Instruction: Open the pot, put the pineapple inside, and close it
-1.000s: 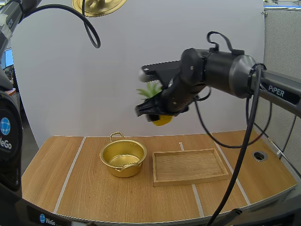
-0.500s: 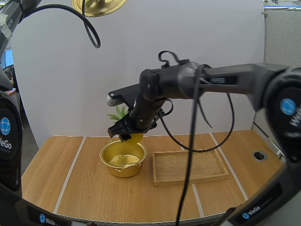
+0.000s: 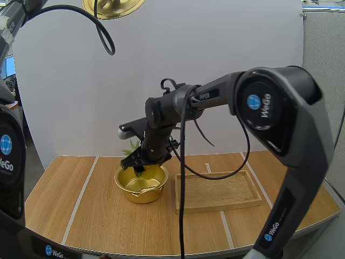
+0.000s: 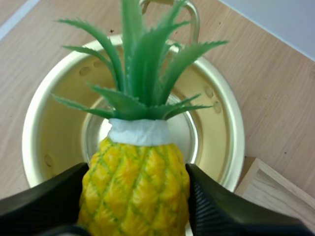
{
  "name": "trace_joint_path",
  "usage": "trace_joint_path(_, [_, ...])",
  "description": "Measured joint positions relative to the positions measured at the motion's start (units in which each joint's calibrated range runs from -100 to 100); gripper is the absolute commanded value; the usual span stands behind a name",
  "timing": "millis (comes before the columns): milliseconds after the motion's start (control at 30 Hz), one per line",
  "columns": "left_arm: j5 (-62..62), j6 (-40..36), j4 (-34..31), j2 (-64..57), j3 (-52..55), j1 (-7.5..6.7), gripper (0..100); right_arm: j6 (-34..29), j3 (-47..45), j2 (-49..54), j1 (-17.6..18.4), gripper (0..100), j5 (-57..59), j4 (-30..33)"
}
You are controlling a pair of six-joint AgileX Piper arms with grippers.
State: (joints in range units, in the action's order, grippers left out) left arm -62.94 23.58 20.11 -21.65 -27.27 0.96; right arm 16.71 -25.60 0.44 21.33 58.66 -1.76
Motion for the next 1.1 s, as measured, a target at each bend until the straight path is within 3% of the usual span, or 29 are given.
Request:
trace_joint_path(833, [0.0, 0.0, 0.0, 0.0, 0.0, 0.00, 0, 0.0, 0.1, -8.0, 0.0, 0, -3.7, -1.1])
trace_joint_path(867, [0.0, 0.0, 0.0, 0.0, 0.0, 0.00, 0, 0.0, 0.1, -8.0, 0.0, 7, -3.7, -1.4])
trace_joint_path(933, [0.0, 0.0, 0.0, 0.0, 0.0, 0.00, 0, 0.0, 0.1, -8.0, 0.0, 40, -3.7, -1.9])
trace_joint_path(1000, [0.0, 0.0, 0.0, 0.0, 0.0, 0.00, 0, 0.0, 0.1, -8.0, 0.0, 92, -3.7, -2.4])
trace_joint_path(1033, [0.0, 0.0, 0.0, 0.0, 0.0, 0.00, 0, 0.0, 0.1, -8.0, 0.0, 100, -3.5, -2.5])
trace_joint_path(1100, [0.0, 0.0, 0.0, 0.0, 0.0, 0.00, 0, 0.1, 0.1, -8.0, 0.0, 100, -3.2, -2.6])
